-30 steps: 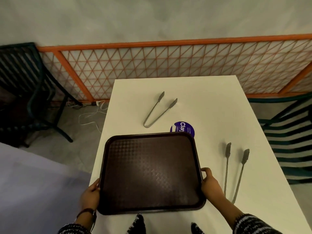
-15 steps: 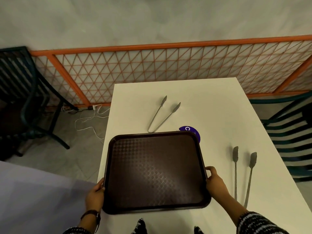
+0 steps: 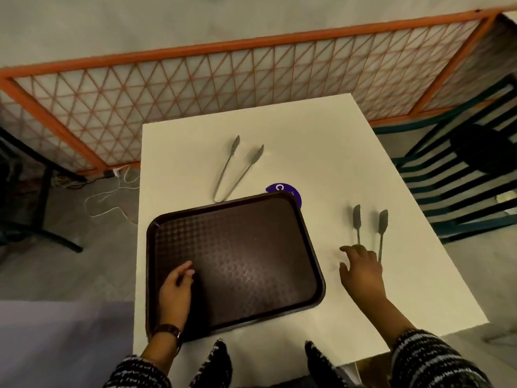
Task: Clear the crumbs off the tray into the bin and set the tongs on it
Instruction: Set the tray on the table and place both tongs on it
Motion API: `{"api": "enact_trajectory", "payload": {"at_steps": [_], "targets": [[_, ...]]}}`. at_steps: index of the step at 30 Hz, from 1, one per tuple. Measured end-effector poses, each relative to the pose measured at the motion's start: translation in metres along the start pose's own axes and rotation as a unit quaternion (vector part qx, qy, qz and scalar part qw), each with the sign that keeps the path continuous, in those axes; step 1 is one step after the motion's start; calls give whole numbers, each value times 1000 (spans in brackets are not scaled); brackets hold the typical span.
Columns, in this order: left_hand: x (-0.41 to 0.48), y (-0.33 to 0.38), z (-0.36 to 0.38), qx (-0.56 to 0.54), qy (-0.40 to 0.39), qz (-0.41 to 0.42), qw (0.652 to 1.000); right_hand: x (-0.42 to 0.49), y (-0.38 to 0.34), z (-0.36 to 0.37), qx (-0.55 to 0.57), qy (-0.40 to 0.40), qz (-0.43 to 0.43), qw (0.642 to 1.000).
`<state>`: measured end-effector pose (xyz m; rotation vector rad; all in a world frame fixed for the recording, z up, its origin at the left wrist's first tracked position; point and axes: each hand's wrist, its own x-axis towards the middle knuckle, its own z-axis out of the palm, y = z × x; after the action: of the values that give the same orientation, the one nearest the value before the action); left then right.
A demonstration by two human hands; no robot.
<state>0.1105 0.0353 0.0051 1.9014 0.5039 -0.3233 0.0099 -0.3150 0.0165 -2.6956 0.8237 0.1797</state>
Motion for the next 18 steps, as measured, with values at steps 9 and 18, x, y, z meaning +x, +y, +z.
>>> {"api": "enact_trajectory", "payload": {"at_steps": [9,18], "targets": [[-21,24,77,48,-132,26,990,-33,56,13,84,-28,197,976],[-18,29,103,67,-177,41,981,4,45,5,172,75,277,942]]}}
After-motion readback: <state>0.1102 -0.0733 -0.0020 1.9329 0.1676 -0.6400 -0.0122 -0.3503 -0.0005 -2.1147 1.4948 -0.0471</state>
